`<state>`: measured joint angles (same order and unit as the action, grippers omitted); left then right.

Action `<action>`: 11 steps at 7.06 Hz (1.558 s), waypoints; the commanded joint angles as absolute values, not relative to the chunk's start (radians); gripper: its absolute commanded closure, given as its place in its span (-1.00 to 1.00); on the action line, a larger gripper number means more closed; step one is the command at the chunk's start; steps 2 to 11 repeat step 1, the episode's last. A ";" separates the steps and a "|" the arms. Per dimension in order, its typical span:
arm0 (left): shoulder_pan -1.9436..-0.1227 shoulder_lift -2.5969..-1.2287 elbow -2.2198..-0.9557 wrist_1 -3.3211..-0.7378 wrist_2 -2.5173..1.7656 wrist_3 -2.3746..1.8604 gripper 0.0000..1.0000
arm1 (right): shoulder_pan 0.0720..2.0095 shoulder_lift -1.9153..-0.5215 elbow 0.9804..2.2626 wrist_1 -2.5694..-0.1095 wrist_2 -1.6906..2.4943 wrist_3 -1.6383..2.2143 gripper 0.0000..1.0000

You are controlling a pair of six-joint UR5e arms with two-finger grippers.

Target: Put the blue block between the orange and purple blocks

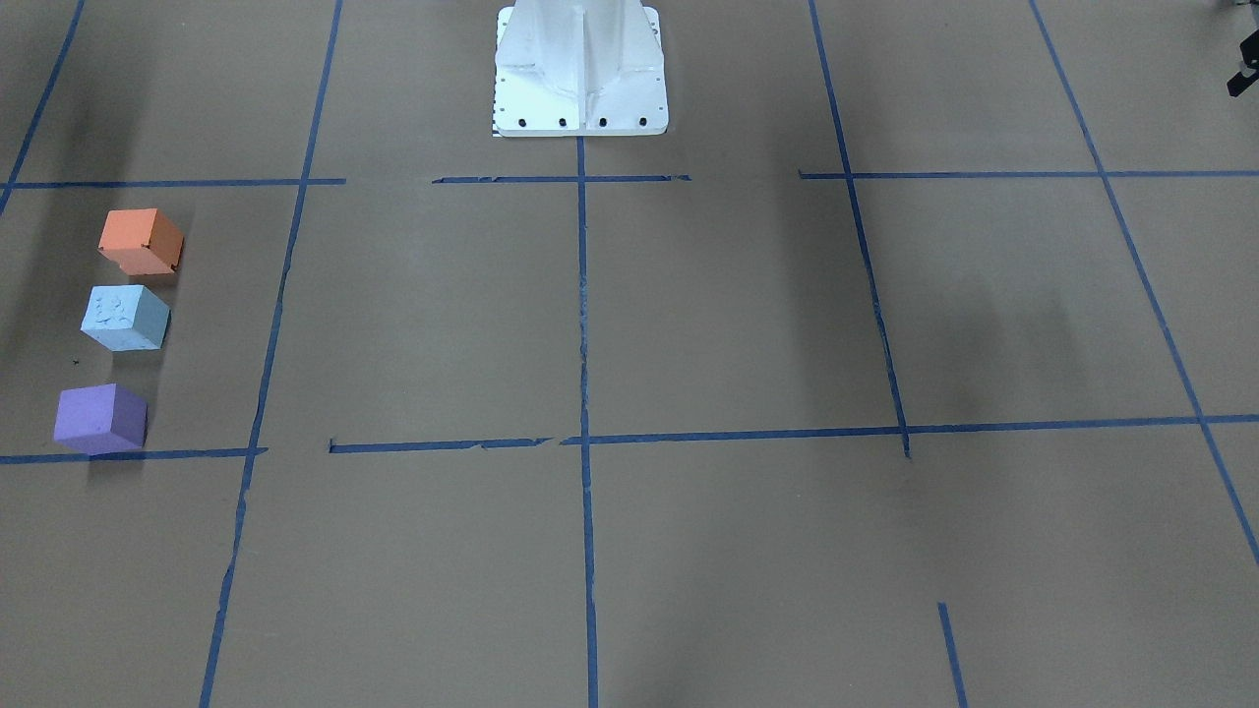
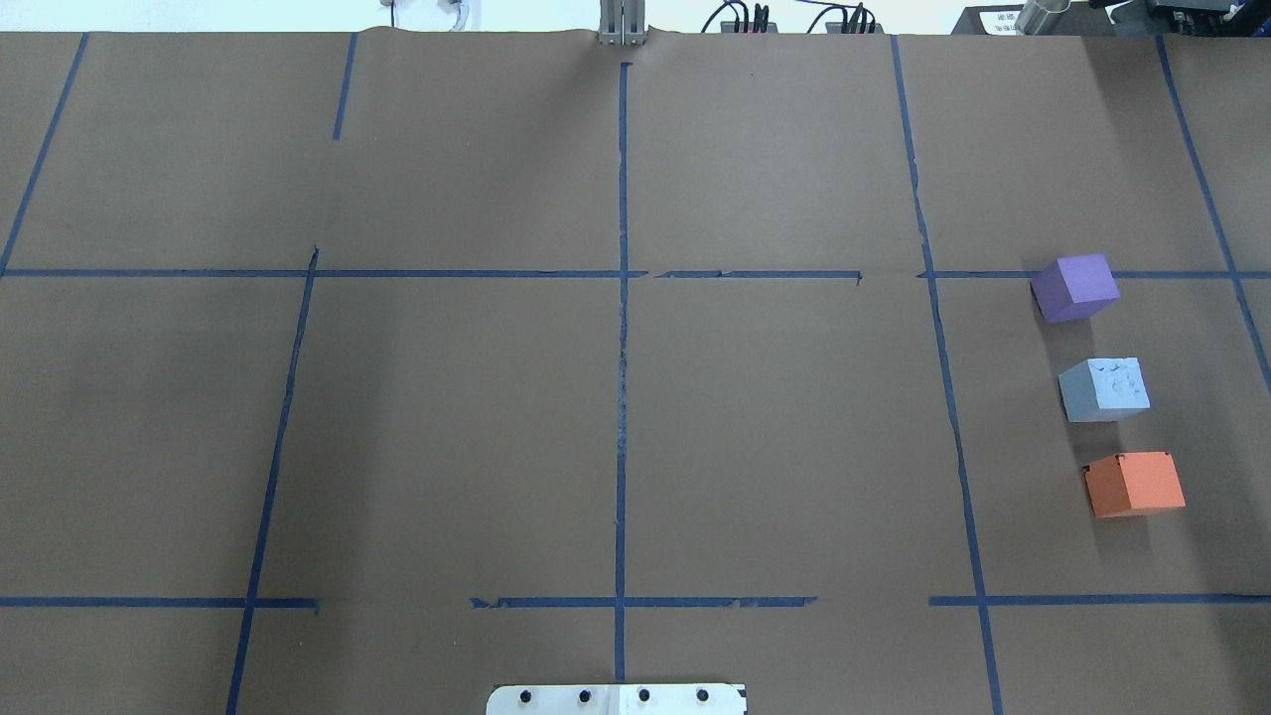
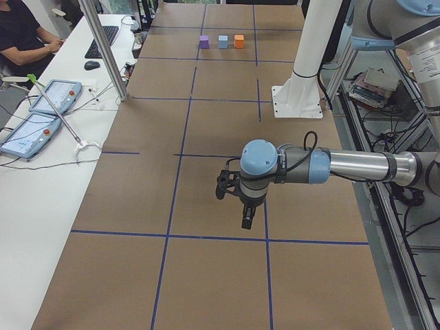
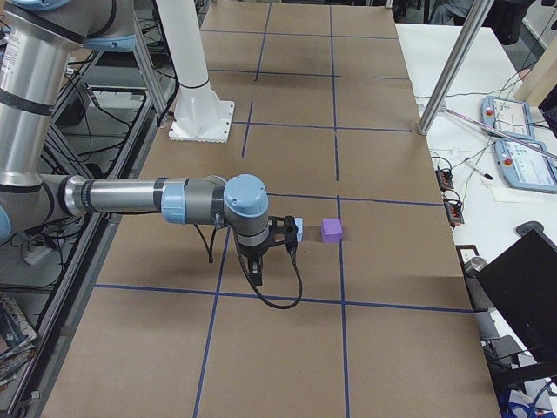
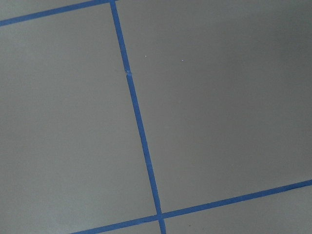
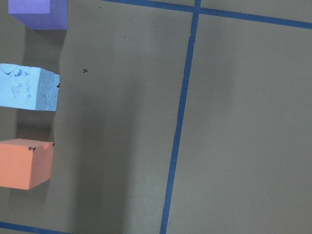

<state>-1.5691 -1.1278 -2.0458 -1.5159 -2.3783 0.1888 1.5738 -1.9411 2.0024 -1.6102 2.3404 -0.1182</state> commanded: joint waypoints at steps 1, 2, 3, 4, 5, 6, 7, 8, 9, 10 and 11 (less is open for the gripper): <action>-1.569 -1.198 -2.006 -1.516 -2.369 0.187 -1.00 | 1.574 -1.901 1.990 -1.612 2.333 -0.110 -1.00; -1.569 -1.198 -2.006 -1.516 -2.369 0.187 -1.00 | 1.574 -1.901 1.990 -1.612 2.333 -0.110 -1.00; -1.569 -1.198 -2.006 -1.516 -2.369 0.187 -1.00 | 1.574 -1.901 1.990 -1.612 2.333 -0.110 -1.00; -1.569 -1.198 -2.006 -1.516 -2.369 0.187 -1.00 | 1.574 -1.901 1.990 -1.612 2.333 -0.110 -1.00; -1.569 -1.198 -2.006 -1.516 -2.369 0.187 -1.00 | 1.574 -1.901 1.990 -1.612 2.333 -0.110 -1.00; -1.569 -1.198 -2.006 -1.516 -2.369 0.187 -1.00 | 1.574 -1.901 1.990 -1.612 2.333 -0.110 -1.00; -1.569 -1.198 -2.006 -1.516 -2.369 0.187 -1.00 | 1.574 -1.901 1.990 -1.612 2.333 -0.110 -1.00; -1.569 -1.198 -2.006 -1.516 -2.369 0.187 -1.00 | 1.574 -1.901 1.990 -1.612 2.333 -0.110 -1.00; -1.569 -1.198 -2.006 -1.516 -2.369 0.187 -1.00 | 1.574 -1.901 1.990 -1.612 2.333 -0.110 -1.00; -1.569 -1.198 -2.006 -1.516 -2.369 0.187 -1.00 | 1.574 -1.901 1.990 -1.612 2.333 -0.110 -1.00; -1.569 -1.198 -2.006 -1.516 -2.369 0.187 -1.00 | 1.574 -1.901 1.990 -1.612 2.333 -0.110 -1.00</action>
